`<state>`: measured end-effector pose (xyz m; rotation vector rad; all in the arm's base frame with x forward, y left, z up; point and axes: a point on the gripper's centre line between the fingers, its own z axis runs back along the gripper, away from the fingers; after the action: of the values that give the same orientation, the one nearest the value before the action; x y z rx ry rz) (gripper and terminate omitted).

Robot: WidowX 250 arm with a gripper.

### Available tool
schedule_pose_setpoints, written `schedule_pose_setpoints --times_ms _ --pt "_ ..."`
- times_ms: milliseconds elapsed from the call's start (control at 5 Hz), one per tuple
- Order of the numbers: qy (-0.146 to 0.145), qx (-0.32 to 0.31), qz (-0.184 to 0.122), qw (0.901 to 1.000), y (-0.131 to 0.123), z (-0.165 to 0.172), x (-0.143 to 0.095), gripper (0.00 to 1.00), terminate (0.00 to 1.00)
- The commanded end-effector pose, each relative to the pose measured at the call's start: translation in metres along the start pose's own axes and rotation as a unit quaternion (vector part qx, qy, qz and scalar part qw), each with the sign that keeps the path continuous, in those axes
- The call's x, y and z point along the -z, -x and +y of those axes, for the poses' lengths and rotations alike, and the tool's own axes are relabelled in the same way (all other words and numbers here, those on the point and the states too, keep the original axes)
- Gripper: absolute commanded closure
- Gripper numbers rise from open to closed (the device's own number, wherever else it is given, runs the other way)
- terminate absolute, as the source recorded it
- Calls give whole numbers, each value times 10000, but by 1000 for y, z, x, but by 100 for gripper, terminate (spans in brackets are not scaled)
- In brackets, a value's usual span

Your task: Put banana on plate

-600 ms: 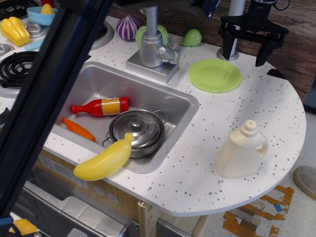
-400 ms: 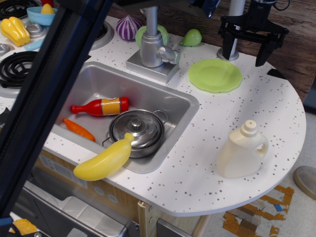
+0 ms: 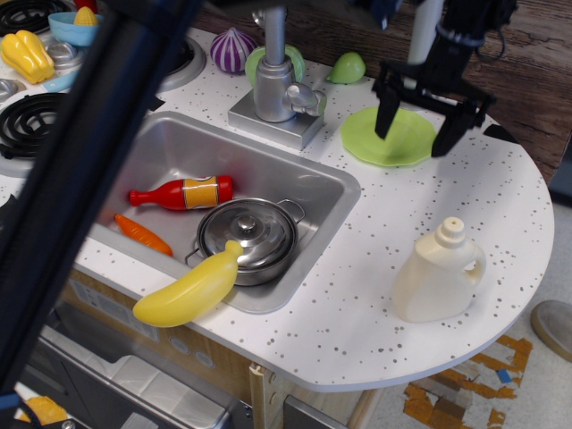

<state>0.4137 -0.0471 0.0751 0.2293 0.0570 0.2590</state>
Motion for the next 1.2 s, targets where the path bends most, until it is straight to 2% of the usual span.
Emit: schedule_pose_setpoints --times_ms 0,200,400,600,800,1000 --pt "-95 -460 -172 9987 48 56 -54 0 0" --pt "4 -410 -88 9991 87 80 -41 0 0" --pt "242 -189 -164 9994 110 95 -17 0 0" --pt "446 282 -453 9976 135 109 11 0 0" --pt "712 929 -704 9906 146 123 37 0 0" --pt "852 1235 -815 9853 157 125 54 0 0"
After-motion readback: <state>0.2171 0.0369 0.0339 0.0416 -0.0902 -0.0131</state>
